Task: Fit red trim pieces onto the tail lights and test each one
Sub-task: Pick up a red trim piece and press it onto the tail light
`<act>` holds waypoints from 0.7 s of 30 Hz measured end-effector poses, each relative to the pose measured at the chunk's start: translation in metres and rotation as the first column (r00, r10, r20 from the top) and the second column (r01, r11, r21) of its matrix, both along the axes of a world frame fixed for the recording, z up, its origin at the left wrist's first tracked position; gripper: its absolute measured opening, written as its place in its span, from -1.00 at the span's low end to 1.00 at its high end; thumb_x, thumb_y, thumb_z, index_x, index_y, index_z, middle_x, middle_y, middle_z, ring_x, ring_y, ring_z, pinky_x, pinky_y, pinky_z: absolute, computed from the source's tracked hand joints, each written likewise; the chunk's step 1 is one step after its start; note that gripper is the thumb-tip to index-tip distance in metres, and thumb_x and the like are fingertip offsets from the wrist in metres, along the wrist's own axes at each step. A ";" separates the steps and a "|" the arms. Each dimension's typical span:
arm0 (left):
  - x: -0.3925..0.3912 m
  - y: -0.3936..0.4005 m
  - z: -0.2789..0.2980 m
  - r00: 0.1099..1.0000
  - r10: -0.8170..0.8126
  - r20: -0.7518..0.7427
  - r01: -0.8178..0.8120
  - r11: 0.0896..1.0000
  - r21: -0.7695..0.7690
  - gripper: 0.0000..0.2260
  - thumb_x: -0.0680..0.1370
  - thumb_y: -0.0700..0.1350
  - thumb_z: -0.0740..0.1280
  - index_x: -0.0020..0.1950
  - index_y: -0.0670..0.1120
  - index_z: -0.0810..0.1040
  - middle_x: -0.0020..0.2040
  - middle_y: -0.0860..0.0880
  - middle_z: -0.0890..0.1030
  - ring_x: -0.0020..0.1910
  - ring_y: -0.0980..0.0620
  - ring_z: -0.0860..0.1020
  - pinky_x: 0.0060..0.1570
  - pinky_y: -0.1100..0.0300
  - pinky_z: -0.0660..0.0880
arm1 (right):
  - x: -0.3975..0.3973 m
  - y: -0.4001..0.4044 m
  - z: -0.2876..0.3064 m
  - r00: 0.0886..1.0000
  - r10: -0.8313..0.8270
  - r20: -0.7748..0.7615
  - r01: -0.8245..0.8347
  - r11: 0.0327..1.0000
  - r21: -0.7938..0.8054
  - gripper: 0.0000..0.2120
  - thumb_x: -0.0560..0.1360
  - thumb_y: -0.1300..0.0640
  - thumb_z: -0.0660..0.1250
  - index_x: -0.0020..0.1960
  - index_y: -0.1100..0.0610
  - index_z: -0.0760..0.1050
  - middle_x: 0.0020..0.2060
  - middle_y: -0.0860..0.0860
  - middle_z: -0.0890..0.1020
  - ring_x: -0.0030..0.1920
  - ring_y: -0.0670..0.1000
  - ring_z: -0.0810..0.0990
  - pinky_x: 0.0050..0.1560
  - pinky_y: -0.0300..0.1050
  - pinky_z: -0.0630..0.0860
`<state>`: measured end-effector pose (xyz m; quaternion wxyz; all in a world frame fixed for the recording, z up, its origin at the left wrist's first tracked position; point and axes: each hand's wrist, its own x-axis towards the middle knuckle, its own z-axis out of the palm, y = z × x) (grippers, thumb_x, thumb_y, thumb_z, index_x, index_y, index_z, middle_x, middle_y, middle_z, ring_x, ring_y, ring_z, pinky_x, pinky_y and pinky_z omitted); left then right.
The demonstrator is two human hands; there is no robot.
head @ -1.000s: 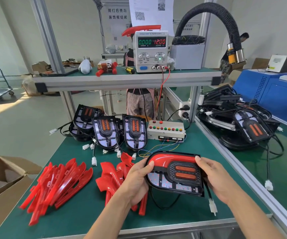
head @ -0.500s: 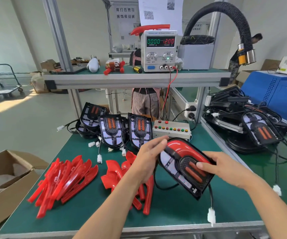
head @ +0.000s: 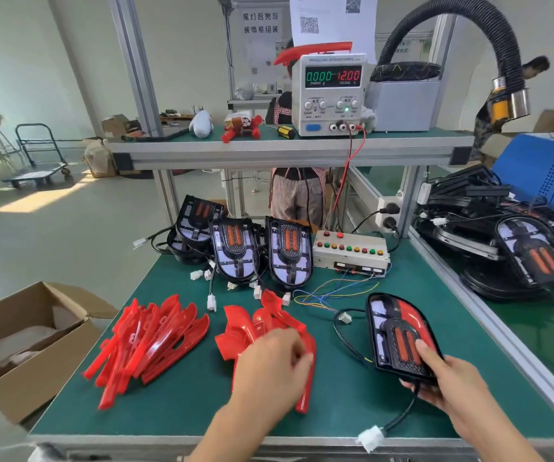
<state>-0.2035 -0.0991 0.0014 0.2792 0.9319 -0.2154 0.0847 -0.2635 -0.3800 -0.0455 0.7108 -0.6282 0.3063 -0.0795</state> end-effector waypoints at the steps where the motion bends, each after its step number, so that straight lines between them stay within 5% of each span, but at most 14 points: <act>1: -0.005 -0.002 -0.005 0.998 -0.004 0.058 -0.008 0.978 0.206 -0.78 0.55 0.16 0.28 0.02 0.04 0.55 -0.01 0.10 0.57 0.09 0.02 0.53 0.06 0.06 0.41 | 0.000 0.003 0.000 1.000 -0.009 0.006 0.009 1.000 -0.009 -0.66 0.58 0.00 0.41 0.02 0.31 0.64 -0.18 0.23 0.75 -0.28 0.20 0.74 -0.25 -0.04 0.68; 3: -0.012 -0.011 -0.015 0.996 -0.017 0.093 -0.026 0.897 0.442 -0.63 0.55 0.22 0.23 0.19 0.01 0.53 0.18 -0.04 0.48 0.24 -0.12 0.41 0.20 -0.06 0.28 | 0.001 0.008 0.001 1.000 -0.009 0.017 0.009 1.000 -0.006 -0.67 0.57 0.00 0.43 0.00 0.31 0.66 -0.18 0.22 0.75 -0.26 0.22 0.74 -0.24 -0.04 0.69; 5: -0.012 -0.020 -0.021 0.996 0.003 0.092 -0.050 0.855 0.516 -0.56 0.55 0.21 0.27 0.27 -0.06 0.51 0.25 -0.10 0.42 0.27 -0.17 0.34 0.23 -0.12 0.24 | 0.001 0.015 0.003 1.000 0.002 0.025 -0.002 1.000 0.002 -0.68 0.56 0.02 0.45 -0.02 0.32 0.67 -0.18 0.23 0.75 -0.25 0.23 0.75 -0.29 -0.06 0.69; 12: -0.006 -0.018 -0.035 0.985 -0.009 0.172 -0.081 0.857 0.508 -0.66 0.56 0.09 0.26 0.25 -0.06 0.49 0.23 -0.11 0.42 0.25 -0.18 0.36 0.21 -0.10 0.29 | 0.003 0.044 -0.001 0.999 -0.015 0.052 0.017 0.999 -0.035 -0.73 0.57 0.07 0.45 -0.07 0.30 0.69 -0.25 0.20 0.75 -0.33 0.19 0.74 -0.40 -0.10 0.65; 21: -0.003 -0.006 -0.034 0.964 -0.021 0.266 -0.116 0.866 0.486 -0.68 0.46 0.20 0.32 0.01 -0.02 0.59 0.03 -0.07 0.53 0.06 -0.14 0.48 0.07 -0.06 0.42 | 0.001 0.058 0.002 0.998 -0.022 0.056 0.026 0.996 -0.083 -0.75 0.57 0.03 0.45 -0.10 0.23 0.69 -0.28 0.14 0.75 -0.30 0.20 0.75 -0.43 -0.16 0.63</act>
